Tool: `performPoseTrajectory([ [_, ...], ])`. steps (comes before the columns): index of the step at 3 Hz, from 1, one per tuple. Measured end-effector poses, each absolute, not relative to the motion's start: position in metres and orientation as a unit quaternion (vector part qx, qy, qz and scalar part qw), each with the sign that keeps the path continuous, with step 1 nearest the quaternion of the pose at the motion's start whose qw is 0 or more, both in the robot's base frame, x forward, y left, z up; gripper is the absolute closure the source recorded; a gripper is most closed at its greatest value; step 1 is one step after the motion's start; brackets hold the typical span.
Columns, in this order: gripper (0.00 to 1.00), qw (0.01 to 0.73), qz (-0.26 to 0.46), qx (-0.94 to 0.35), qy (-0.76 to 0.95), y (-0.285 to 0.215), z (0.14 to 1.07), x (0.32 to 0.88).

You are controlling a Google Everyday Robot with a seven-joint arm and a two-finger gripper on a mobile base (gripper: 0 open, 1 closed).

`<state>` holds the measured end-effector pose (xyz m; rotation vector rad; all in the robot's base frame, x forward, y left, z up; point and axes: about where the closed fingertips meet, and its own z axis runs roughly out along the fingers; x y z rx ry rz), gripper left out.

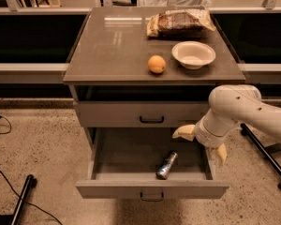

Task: Pick redbull can from middle drawer and place on counter

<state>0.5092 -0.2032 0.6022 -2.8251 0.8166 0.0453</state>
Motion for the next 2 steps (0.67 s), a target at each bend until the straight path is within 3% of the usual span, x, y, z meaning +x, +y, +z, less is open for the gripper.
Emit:
performPoseTrajectory([
  [2, 0.0, 0.166, 0.023, -0.957, 0.236, -0.157, 0.496, 0.55],
])
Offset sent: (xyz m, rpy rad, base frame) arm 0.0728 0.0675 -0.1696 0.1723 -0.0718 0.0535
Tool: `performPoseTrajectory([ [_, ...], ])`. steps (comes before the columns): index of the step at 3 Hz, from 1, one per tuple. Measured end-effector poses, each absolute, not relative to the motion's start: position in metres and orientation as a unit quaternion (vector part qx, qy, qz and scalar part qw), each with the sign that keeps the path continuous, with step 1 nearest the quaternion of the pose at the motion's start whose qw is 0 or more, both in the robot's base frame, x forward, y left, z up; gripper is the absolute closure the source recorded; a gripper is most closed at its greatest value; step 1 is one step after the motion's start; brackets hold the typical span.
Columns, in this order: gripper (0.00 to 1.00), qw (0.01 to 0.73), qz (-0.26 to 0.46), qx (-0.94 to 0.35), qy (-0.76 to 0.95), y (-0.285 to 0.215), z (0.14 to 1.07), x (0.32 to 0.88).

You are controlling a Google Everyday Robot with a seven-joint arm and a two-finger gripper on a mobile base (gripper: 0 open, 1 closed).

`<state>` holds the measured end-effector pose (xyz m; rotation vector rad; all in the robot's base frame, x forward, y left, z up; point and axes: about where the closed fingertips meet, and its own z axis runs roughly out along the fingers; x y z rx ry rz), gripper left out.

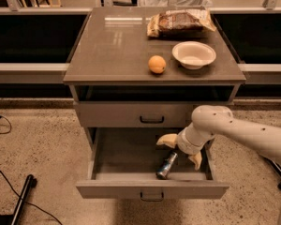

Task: Pick redbull can from middle drawer and place on counter

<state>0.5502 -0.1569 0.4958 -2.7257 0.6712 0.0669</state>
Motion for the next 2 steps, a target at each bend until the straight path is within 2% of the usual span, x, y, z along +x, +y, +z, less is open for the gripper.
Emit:
performPoseTrajectory([
  [1, 0.15, 0.148, 0.019, -0.956, 0.253, -0.141, 0.428, 0.562],
  [2, 0.17, 0.133, 0.02, -0.953, 0.272, -0.137, 0.394, 0.568],
])
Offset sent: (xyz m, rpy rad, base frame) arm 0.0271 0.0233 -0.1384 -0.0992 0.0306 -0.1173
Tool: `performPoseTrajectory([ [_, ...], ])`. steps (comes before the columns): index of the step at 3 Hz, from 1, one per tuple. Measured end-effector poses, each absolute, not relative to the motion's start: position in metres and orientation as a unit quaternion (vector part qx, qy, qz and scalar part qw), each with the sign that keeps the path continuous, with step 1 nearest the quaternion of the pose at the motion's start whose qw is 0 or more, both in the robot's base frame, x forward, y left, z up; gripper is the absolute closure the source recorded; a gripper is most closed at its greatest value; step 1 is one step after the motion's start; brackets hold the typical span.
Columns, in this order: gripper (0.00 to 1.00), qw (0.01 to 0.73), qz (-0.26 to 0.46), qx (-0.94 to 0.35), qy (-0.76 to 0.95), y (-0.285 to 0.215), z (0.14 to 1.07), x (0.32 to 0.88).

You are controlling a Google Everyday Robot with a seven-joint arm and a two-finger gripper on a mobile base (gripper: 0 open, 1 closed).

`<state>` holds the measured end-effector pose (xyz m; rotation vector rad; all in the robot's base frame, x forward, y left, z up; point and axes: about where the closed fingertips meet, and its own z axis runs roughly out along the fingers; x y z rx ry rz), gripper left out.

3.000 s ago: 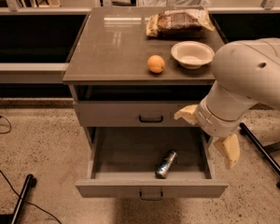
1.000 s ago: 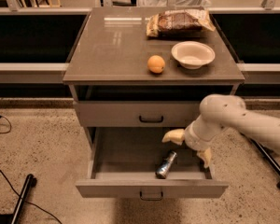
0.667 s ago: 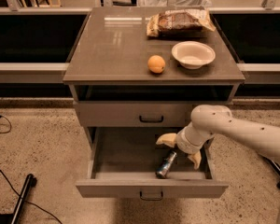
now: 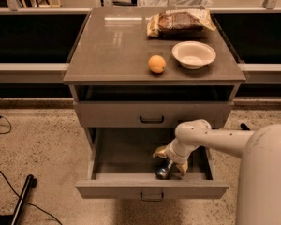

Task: Pick redbull can from middle drawer and place on counter

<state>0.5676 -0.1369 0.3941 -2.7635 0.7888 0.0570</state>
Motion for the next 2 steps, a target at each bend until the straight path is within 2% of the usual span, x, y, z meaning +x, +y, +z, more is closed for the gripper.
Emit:
performPoseTrajectory([
  [1, 0.21, 0.126, 0.021, -0.952, 0.279, -0.129, 0.375, 0.569],
  [2, 0.4, 0.123, 0.026, -0.952, 0.278, -0.12, 0.364, 0.569],
])
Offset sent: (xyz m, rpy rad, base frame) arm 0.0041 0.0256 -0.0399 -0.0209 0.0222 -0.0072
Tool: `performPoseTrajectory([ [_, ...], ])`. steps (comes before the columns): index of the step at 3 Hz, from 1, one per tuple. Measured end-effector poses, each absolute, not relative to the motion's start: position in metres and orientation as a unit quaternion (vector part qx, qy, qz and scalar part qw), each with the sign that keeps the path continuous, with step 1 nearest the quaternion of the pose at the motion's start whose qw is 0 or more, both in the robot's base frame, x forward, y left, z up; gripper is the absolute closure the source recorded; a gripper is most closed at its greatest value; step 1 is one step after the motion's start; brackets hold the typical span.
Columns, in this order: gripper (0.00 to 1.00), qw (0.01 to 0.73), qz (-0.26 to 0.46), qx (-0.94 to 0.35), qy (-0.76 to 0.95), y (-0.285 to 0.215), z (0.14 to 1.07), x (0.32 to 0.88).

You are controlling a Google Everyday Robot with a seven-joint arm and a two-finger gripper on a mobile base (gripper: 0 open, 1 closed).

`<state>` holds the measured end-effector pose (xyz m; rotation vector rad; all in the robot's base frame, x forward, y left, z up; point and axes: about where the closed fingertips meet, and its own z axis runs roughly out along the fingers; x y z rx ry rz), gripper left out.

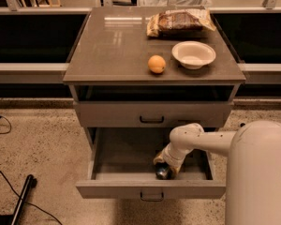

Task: Pick redbull can from middle drawer and place on counter

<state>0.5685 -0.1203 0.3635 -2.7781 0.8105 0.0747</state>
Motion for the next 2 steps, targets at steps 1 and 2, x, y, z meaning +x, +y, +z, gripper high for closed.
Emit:
performPoseTrajectory([
  [1, 0.63, 0.129, 0.033, -0.952, 0.275, -0.1143, 0.3582, 0.5685],
  [2, 0.86, 0.163, 0.052, -0.946, 0.274, -0.1099, 0.3593, 0.568],
])
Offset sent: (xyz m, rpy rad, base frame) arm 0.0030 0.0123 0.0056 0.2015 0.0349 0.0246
